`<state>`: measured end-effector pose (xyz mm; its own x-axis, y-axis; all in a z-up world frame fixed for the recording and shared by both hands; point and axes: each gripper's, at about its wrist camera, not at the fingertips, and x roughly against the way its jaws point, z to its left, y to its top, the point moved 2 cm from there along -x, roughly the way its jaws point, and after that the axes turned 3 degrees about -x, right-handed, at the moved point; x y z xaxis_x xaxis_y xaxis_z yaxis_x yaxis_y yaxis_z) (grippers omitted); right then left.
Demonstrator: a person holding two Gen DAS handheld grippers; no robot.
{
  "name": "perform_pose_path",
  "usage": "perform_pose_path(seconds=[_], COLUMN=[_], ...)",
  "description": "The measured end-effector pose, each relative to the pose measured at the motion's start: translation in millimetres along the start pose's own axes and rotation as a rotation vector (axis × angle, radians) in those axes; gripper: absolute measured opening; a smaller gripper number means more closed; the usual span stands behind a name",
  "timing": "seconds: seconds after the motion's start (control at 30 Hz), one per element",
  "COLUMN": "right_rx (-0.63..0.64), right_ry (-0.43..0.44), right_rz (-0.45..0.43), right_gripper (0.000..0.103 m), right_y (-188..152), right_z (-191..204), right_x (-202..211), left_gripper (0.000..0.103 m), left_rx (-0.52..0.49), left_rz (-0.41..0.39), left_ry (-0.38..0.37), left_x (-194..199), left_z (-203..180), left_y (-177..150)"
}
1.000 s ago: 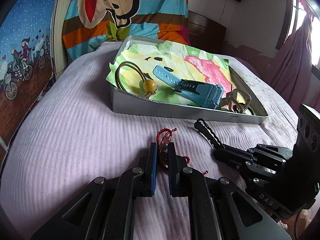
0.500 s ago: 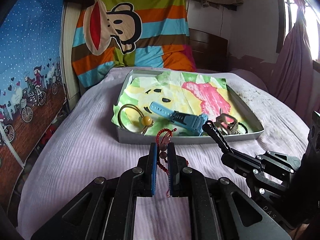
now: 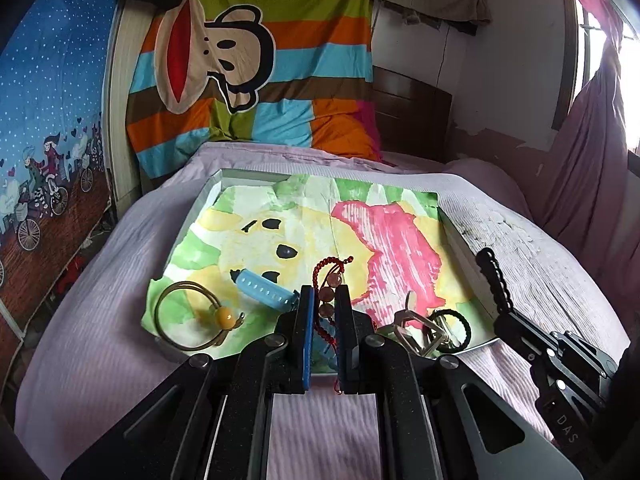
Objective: Organize jewelry
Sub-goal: 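Carry the red bracelet and striped clip into the tray and release both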
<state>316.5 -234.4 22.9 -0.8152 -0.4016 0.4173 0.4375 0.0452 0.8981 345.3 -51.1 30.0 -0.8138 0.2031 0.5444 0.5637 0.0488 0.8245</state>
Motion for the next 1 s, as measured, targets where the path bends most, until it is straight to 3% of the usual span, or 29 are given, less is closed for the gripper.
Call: perform_pose_path(seconds=[0.23, 0.4, 0.63, 1.0], right_rx=[-0.049, -0.014, -0.031, -0.042], right_ry=[-0.035, -0.059, -0.047, -0.041], right_rz=[0.054, 0.096, 0.12, 0.145], right_gripper=[0.003, 0.003, 0.003, 0.004], right_y=[-9.2, -15.0, -21.6, -23.1], right_z=[-25.0, -21.4, -25.8, -27.1], right_x=[-15.1, -27.4, -35.5, -39.5], left_gripper=[0.007, 0.007, 0.007, 0.007], left_rx=[0.045, 0.025, -0.058, -0.096], left_rz=[0.058, 0.184, 0.197, 0.229], left_ry=[-0.026, -0.026, 0.009, 0.017], left_x=[-32.3, -56.5, -72.4, -88.2], left_z=[-1.3, -6.2, -15.9, -27.8], left_y=[9.7, 7.6, 8.2, 3.0])
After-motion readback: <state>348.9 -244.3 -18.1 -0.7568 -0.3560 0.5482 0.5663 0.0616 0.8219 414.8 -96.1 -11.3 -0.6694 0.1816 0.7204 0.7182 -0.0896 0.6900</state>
